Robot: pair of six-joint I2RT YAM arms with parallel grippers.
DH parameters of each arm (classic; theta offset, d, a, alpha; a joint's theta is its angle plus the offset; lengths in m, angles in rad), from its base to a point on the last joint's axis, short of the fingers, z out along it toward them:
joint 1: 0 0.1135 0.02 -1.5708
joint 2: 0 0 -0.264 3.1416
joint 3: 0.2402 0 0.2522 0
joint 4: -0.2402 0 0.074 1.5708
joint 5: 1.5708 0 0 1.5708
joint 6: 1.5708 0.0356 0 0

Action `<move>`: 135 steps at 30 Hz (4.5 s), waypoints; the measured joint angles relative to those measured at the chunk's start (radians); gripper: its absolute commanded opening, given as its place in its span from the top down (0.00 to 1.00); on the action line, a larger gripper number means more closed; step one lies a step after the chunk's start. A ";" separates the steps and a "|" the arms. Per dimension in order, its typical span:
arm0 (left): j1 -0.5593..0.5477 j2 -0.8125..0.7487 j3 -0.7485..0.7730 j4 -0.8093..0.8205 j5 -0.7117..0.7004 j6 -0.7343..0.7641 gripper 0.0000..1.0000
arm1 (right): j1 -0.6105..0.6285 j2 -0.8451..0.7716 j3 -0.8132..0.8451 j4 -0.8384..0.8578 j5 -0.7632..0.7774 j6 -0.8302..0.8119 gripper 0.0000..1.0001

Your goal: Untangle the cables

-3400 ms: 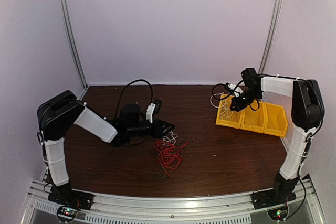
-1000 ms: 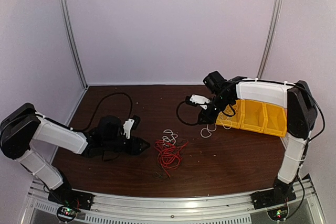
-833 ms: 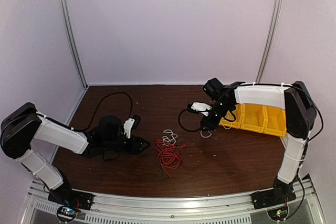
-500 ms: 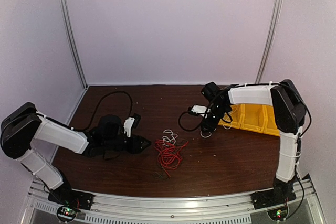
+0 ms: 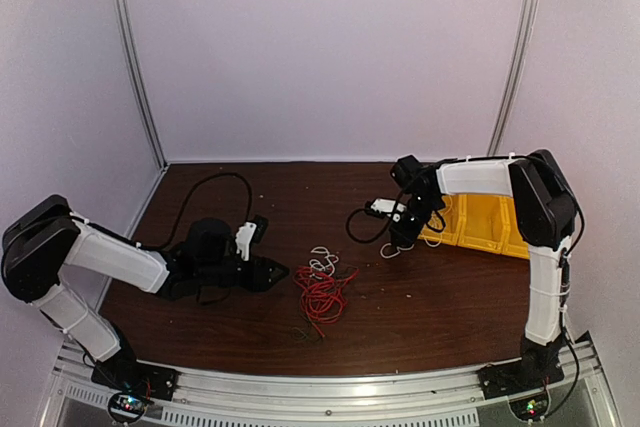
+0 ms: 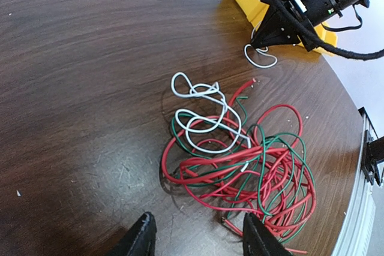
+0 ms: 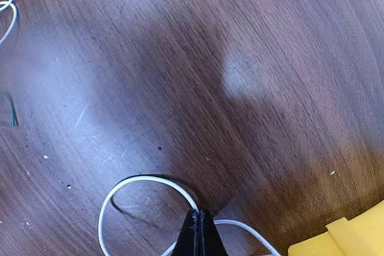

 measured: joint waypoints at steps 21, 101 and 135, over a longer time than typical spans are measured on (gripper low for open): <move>0.000 0.084 0.061 0.032 0.021 0.011 0.50 | -0.091 -0.315 -0.021 -0.027 0.016 -0.020 0.66; 0.000 0.115 0.066 0.048 0.024 0.011 0.50 | -0.168 -0.175 -0.046 0.125 0.239 -0.191 1.00; 0.000 0.104 0.121 0.002 0.021 0.041 0.50 | 0.058 -0.047 0.150 0.039 -0.185 -0.012 0.73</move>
